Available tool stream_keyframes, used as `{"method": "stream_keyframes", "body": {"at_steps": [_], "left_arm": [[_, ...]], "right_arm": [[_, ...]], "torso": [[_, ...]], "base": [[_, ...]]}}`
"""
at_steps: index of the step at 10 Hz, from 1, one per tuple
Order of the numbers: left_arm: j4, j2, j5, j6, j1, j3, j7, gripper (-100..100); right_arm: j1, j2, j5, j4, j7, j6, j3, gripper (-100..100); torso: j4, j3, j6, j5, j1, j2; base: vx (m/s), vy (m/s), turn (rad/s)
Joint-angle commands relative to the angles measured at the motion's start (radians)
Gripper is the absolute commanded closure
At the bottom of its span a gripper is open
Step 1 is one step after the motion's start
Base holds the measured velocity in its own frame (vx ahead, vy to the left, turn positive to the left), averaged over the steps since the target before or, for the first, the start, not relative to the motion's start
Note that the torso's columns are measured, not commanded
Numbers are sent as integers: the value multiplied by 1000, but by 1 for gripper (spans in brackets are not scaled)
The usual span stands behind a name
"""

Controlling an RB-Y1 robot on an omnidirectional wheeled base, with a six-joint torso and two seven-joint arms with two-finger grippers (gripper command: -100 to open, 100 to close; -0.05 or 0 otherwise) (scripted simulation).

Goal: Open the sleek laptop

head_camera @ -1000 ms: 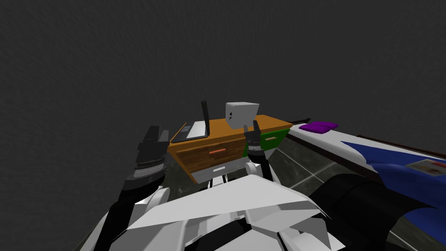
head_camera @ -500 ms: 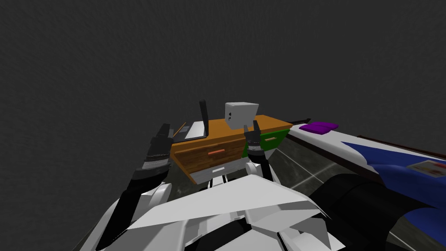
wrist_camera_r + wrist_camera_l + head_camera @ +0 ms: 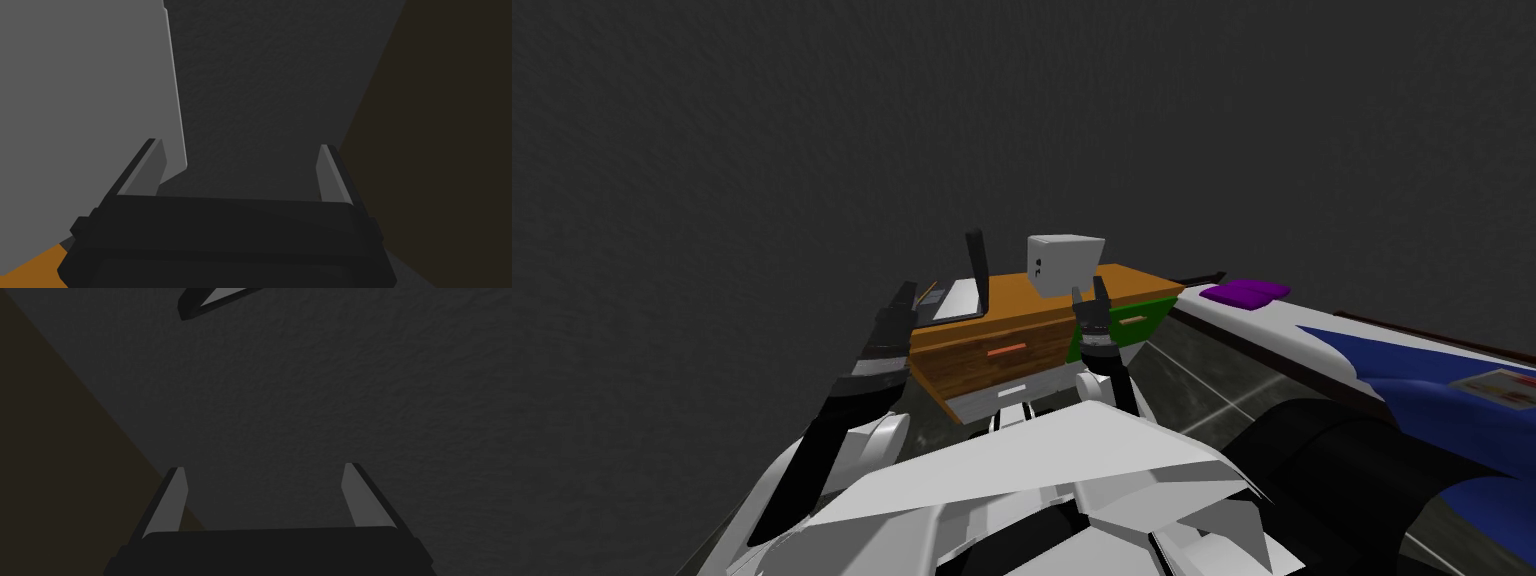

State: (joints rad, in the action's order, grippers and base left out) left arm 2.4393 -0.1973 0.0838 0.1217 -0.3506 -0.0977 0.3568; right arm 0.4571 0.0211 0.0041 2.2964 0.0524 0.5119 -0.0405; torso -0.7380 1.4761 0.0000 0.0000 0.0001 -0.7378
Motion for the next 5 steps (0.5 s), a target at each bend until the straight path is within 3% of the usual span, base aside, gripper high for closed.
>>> {"method": "stream_keyframes", "body": {"at_steps": [1,4,5], "left_arm": [[2,-2,12,-73,29,-7,31,-100],[4,-2,20,-150,50,-12,52,-100],[5,-2,28,-187,70,-18,74,-100]], "right_arm": [[0,0,0,0,0,0,0,0],[0,0,0,0,0,0,0,0],[0,0,0,0,0,0,0,0]], "torso": [[0,0,0,0,0,0],[0,0,0,0,-1,0],[0,0,0,0,0,0]], "base": [[5,-23,4],[8,-25,2],[8,-26,2]]}}
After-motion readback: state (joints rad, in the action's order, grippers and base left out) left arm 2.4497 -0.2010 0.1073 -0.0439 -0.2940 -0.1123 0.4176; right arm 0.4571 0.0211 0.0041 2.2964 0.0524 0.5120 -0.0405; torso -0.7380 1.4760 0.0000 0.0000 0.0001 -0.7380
